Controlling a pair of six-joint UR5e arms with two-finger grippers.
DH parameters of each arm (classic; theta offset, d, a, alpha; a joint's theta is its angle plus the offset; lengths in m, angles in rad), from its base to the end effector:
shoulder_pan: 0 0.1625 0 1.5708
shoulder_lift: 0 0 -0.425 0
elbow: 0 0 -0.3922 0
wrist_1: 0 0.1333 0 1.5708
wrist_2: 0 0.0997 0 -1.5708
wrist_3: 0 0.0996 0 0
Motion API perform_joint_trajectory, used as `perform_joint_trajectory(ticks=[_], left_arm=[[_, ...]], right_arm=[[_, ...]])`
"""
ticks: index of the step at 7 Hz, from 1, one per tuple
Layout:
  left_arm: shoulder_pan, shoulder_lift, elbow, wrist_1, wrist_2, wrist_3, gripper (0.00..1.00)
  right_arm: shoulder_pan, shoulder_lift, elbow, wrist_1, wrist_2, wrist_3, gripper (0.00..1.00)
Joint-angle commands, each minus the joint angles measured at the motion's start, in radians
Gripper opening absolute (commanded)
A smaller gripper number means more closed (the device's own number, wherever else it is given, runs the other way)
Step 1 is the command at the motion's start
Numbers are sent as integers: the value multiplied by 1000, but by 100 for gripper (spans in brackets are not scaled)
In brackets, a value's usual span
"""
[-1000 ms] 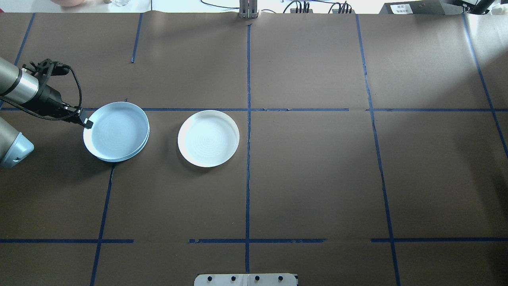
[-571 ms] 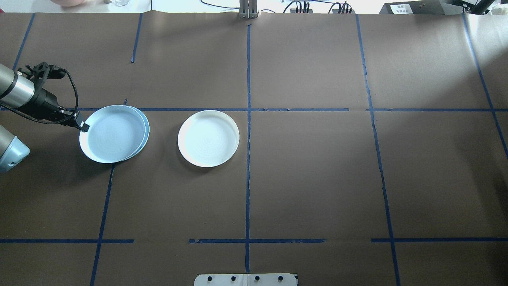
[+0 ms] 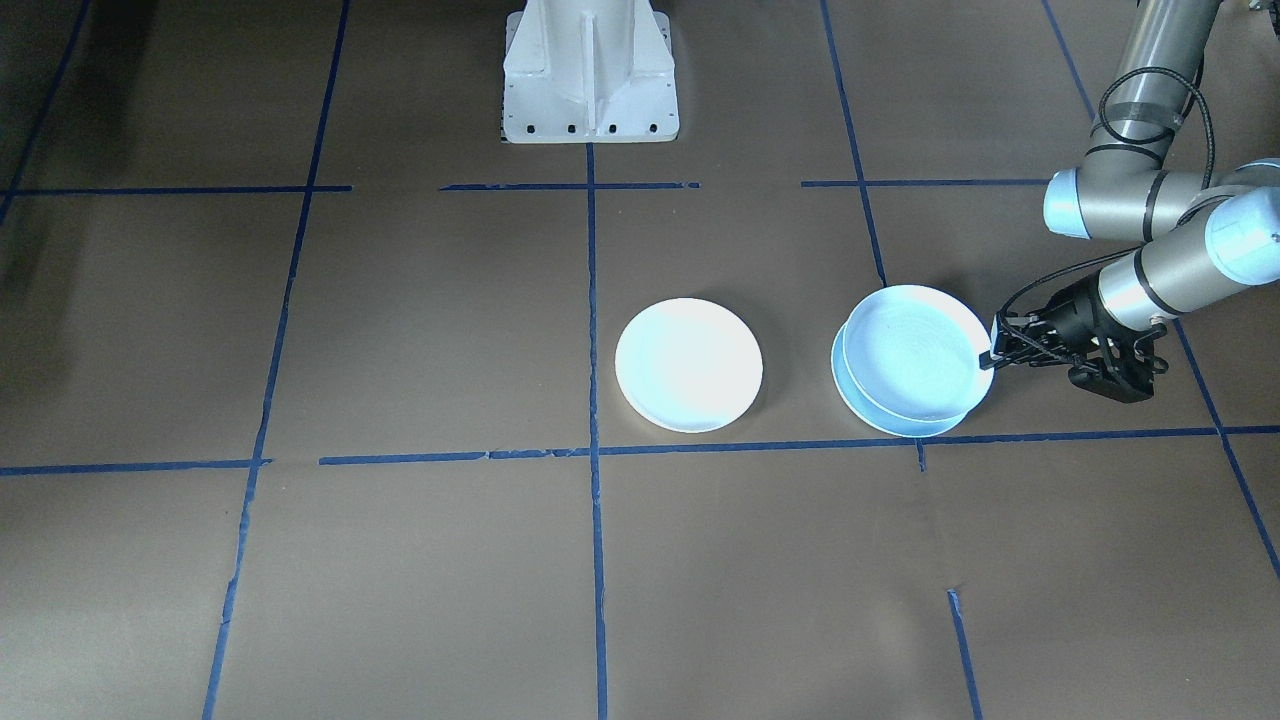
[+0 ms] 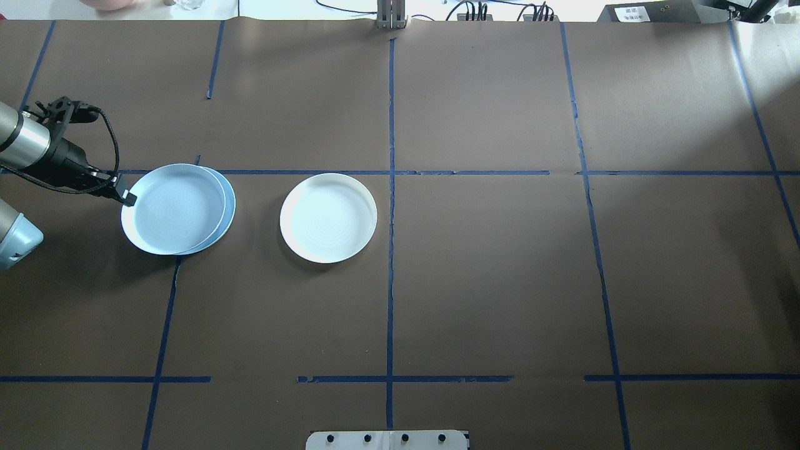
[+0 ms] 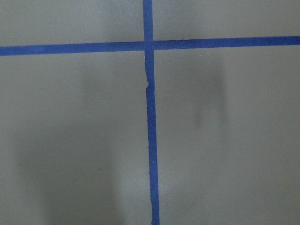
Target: Stack plate in center
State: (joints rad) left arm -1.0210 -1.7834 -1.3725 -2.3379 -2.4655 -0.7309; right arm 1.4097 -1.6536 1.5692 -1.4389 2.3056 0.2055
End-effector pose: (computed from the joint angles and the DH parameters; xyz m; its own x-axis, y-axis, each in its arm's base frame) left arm 0.2643 -0.5377 0.5463 0.4312 0.1881 -0.8824 -0.1117 0.9816 0.1547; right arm -0.0079 -0.4635 0.6882 0.7446 0.0539 0.6653 0.0085 0.9959 -0.0902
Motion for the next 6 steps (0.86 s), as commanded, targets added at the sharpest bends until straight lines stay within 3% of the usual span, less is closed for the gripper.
perform_joint_trajectory(ticks=[1, 6], left_arm=[[-1, -2, 0, 0, -1, -7, 0], [-1, -11, 10, -3, 19, -8, 0]], right_arm=[[0, 0, 0, 0, 0, 0, 100], [0, 0, 0, -2, 0, 0, 100]])
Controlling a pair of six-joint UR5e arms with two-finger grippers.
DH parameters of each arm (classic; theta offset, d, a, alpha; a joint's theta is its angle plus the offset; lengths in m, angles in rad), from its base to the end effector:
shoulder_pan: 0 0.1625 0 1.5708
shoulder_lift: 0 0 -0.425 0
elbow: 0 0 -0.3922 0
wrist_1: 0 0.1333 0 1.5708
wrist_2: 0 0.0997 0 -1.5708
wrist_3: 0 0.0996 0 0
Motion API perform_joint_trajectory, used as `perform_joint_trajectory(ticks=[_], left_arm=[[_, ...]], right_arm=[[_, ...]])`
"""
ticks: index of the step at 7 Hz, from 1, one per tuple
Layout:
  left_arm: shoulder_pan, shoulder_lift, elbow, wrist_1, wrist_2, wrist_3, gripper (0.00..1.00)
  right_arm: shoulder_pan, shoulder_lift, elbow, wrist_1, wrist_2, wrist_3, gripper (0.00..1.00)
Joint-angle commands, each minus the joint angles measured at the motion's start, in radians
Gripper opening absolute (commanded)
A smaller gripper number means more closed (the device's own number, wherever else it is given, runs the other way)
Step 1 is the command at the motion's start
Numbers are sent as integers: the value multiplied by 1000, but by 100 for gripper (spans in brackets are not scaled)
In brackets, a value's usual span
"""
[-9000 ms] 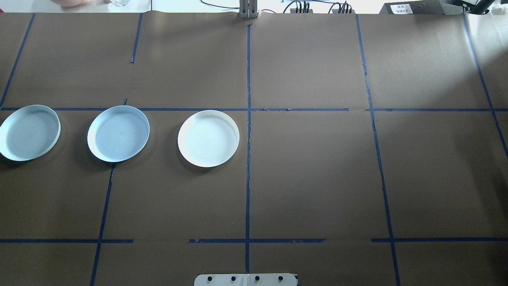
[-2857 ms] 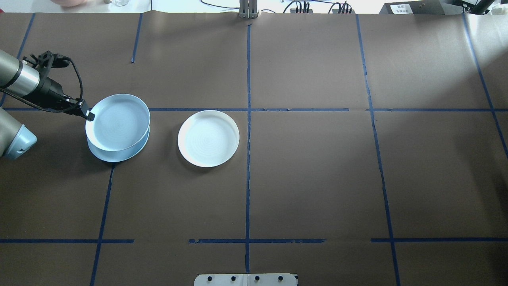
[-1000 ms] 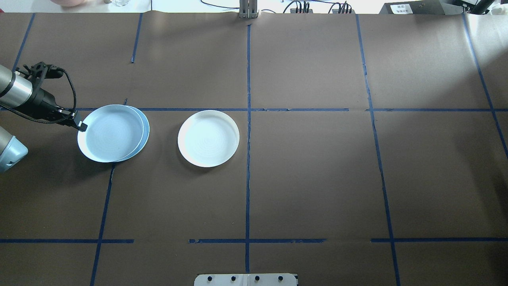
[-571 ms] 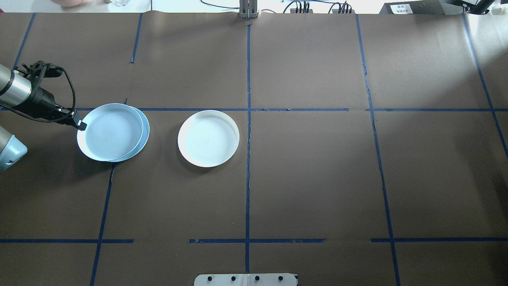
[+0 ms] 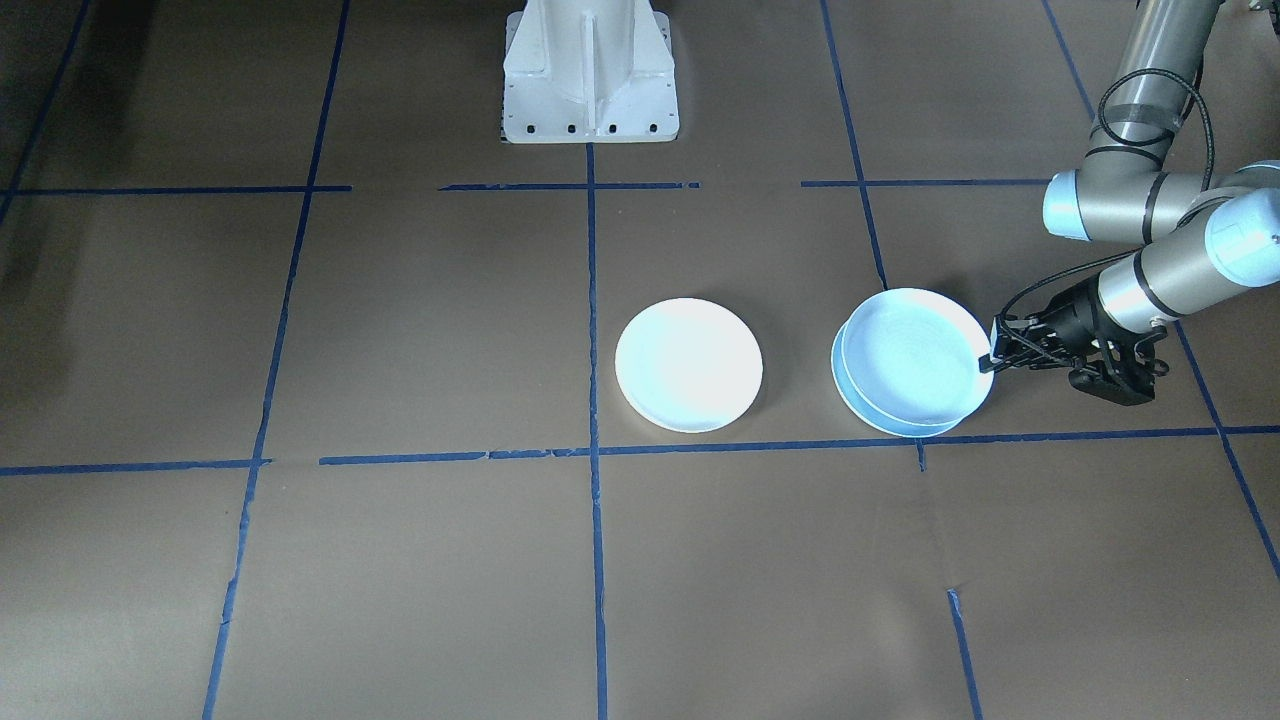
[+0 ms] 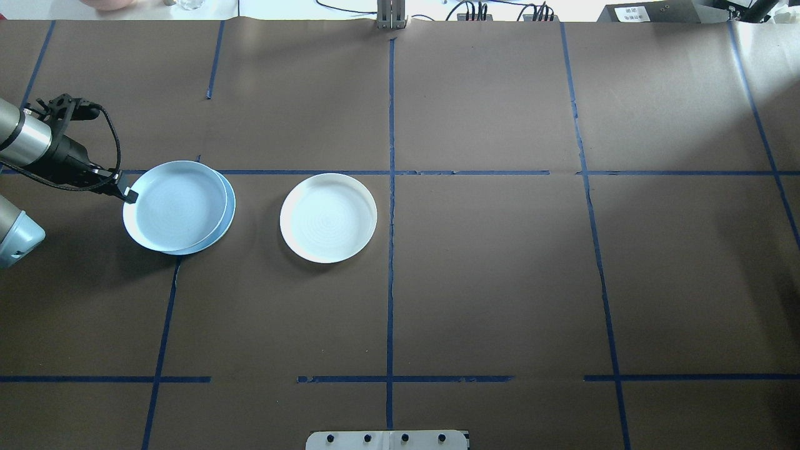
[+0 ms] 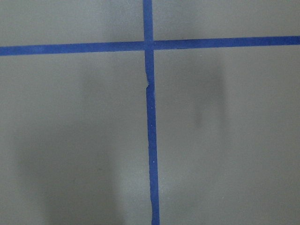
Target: Stack plate in center
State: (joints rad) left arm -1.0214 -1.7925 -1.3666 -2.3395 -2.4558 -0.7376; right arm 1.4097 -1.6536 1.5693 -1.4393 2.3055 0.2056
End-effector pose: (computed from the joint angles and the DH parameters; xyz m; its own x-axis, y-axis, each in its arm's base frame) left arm 0.2657 -0.5416 0.5442 0.4362 0.1852 -0.8806 -0.1022 0.9825 0.1560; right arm -0.0079 -0.4635 0.6882 0.7447 0.0542 0.6651 0.0084 0.9959 -0.0905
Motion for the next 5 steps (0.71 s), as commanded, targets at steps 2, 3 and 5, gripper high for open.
perform_joint_trajectory(ticks=[2, 3, 5], left_arm=[[0, -5, 6, -4, 14, -3, 0], [0, -7, 6, -7, 14, -8, 0], [0, -8, 7, -9, 14, -8, 66]], right_arm=[[0, 0, 0, -1, 0, 0, 100], [0, 0, 0, -1, 0, 0, 100], [0, 0, 0, 0, 0, 0, 100]])
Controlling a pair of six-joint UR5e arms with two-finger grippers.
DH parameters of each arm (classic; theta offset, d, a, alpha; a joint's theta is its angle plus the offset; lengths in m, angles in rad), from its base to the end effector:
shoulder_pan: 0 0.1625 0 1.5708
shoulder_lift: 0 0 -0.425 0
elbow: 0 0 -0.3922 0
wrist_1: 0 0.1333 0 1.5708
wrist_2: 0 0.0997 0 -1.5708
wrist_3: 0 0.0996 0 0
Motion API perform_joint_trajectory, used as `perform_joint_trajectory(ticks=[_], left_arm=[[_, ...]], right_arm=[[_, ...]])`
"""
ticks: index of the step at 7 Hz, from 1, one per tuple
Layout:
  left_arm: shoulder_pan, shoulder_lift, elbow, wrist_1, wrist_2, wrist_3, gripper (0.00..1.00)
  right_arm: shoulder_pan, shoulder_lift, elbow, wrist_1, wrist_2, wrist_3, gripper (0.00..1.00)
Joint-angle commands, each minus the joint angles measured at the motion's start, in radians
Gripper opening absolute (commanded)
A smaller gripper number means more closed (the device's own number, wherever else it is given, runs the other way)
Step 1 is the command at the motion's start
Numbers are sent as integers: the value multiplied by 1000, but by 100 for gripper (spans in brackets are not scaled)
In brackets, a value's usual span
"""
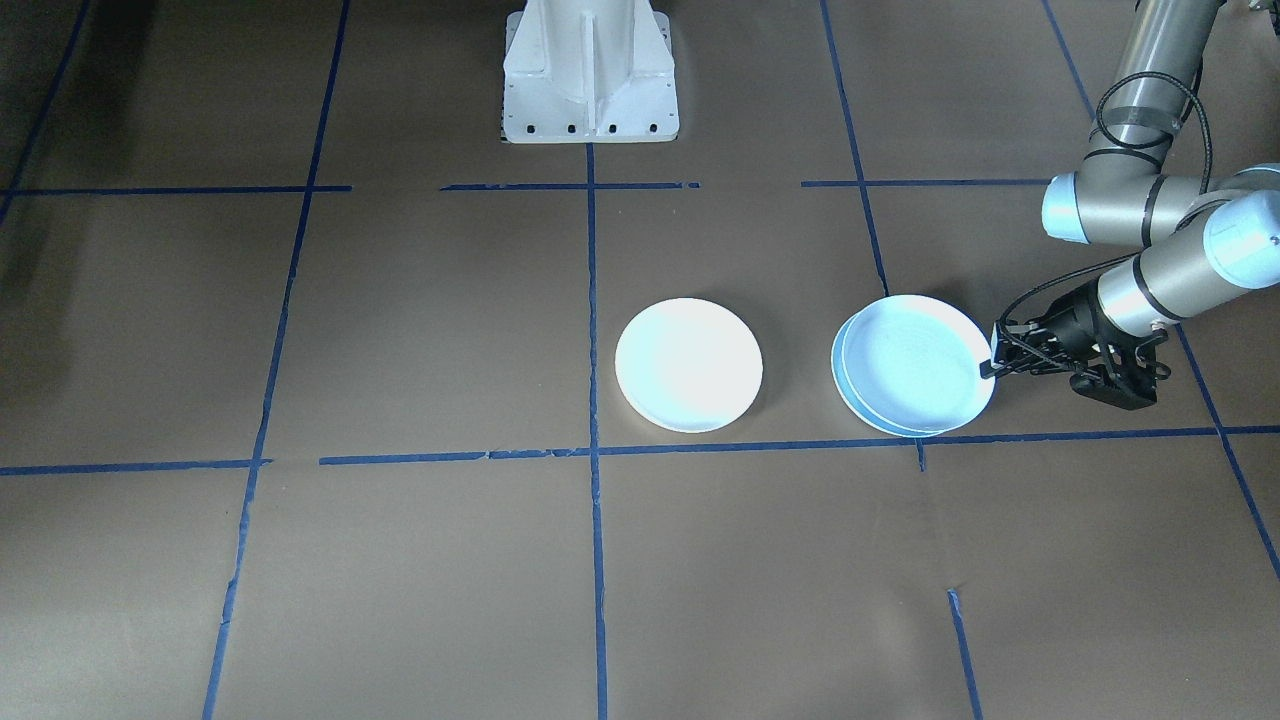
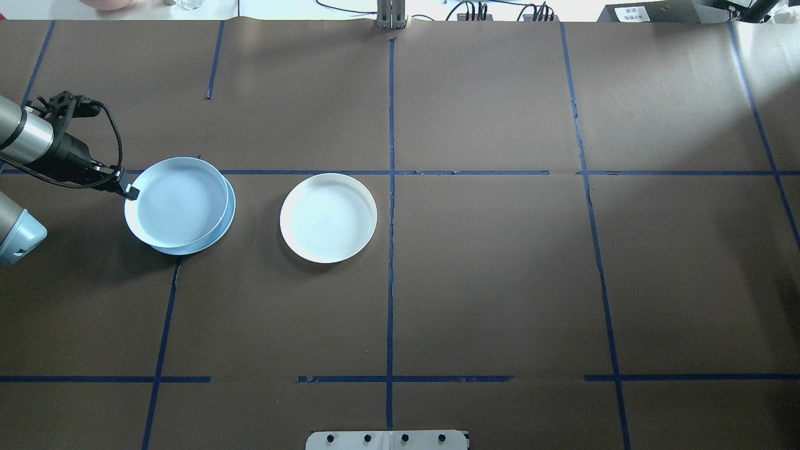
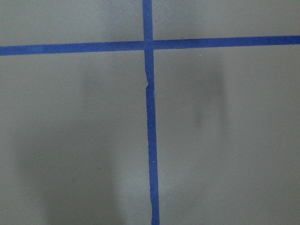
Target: Stack plate in center
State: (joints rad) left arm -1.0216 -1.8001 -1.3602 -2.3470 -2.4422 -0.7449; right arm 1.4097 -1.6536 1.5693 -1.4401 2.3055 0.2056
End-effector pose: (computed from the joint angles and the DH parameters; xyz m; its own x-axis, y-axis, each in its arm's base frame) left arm 0.2668 -0.5453 0.5428 0.4419 0.1846 -0.8779 -0.0898 0.9828 0.1615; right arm -0.0079 -0.4634 0.6883 0.7448 0.0547 0.6650 0.0083 0.9958 -0.0913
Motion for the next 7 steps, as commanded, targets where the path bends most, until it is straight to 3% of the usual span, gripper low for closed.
perform_joint_trajectory(ticks=[1, 5, 6, 7], left_arm=[[0, -1, 3, -5, 5, -1, 100], [3, -63, -2, -11, 6, -98, 100], [9, -102, 0, -11, 23, -156, 100], [58, -145, -3, -20, 75, -241, 100]], right_arm=[[0, 0, 0, 1, 0, 0, 100], [0, 0, 0, 0, 0, 0, 100], [0, 0, 0, 1, 0, 0, 100], [0, 0, 0, 0, 0, 0, 100]])
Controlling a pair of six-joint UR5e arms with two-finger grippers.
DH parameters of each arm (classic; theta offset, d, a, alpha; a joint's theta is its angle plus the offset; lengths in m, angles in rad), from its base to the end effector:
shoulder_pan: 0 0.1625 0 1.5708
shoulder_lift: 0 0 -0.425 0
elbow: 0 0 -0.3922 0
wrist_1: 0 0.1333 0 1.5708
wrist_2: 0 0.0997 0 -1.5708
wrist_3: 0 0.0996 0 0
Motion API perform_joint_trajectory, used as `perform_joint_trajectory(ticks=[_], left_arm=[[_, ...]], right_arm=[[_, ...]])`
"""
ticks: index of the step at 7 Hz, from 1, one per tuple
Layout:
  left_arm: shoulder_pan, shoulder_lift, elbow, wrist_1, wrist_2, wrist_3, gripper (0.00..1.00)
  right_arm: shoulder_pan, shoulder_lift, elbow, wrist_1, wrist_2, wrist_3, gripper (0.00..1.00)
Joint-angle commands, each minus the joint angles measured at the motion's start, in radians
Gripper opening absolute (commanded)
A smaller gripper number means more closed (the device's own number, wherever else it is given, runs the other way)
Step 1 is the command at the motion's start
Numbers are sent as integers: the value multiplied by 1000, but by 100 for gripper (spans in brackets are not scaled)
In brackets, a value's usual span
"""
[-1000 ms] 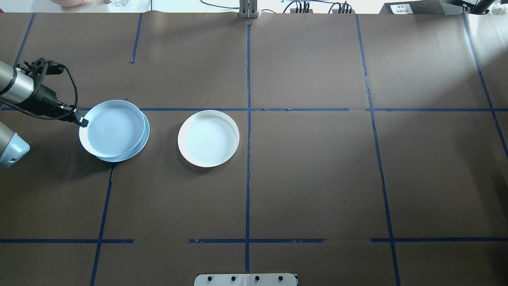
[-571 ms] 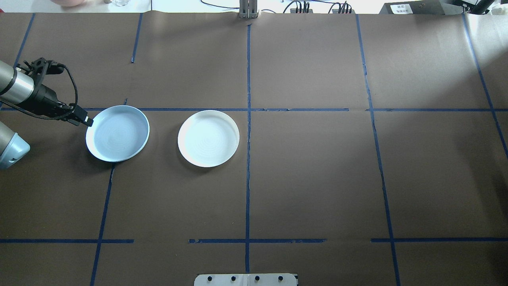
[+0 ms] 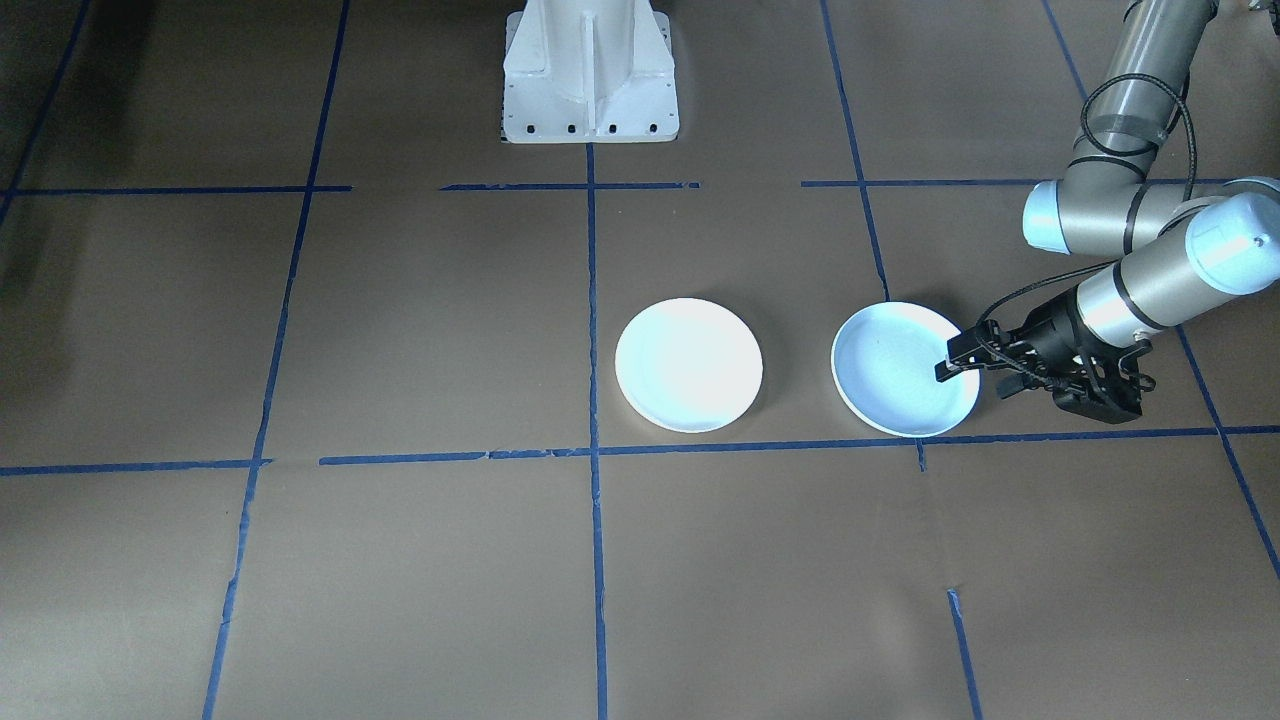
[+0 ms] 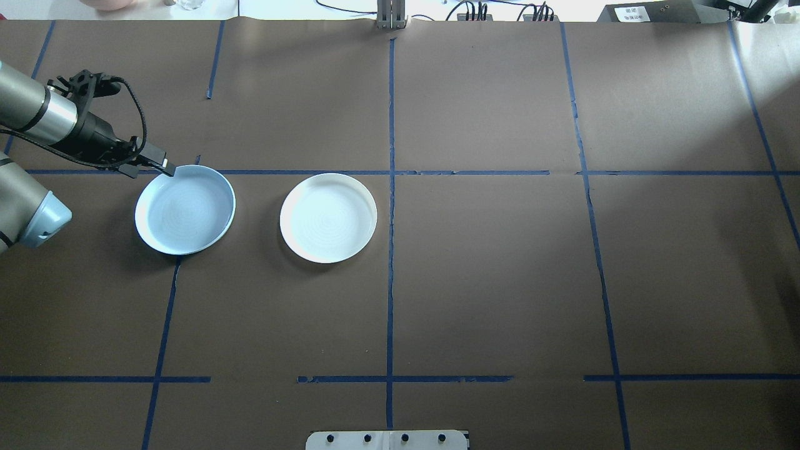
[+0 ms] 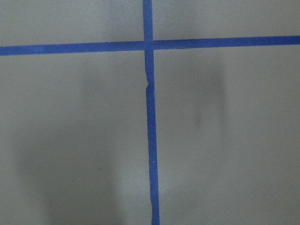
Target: Stack plate in center
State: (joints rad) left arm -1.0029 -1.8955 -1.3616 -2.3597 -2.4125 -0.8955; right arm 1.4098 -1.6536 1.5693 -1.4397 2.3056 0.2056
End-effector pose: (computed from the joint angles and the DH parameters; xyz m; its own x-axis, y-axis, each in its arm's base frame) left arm 0.2939 -0.5704 0.4827 0.4135 0.1262 -0.9017 -0.0156 0.9912 0.1316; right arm -0.0079 -0.4634 0.6882 0.7447 0.0546 0.6651 0.0083 0.9958 -0.0909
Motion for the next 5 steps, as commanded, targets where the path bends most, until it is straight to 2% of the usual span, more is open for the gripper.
perform_joint_trajectory(ticks=[1, 2, 3, 5], left_arm=[[74, -72, -5, -45, 71, -182, 100], [113, -109, -7, -55, 100, -250, 100], [171, -131, -8, -55, 157, -301, 100], [204, -131, -40, -55, 176, -345, 100]], right_arm=[[0, 0, 0, 1, 0, 0, 100], [0, 0, 0, 1, 0, 0, 100], [0, 0, 0, 1, 0, 0, 100], [0, 0, 0, 1, 0, 0, 100]])
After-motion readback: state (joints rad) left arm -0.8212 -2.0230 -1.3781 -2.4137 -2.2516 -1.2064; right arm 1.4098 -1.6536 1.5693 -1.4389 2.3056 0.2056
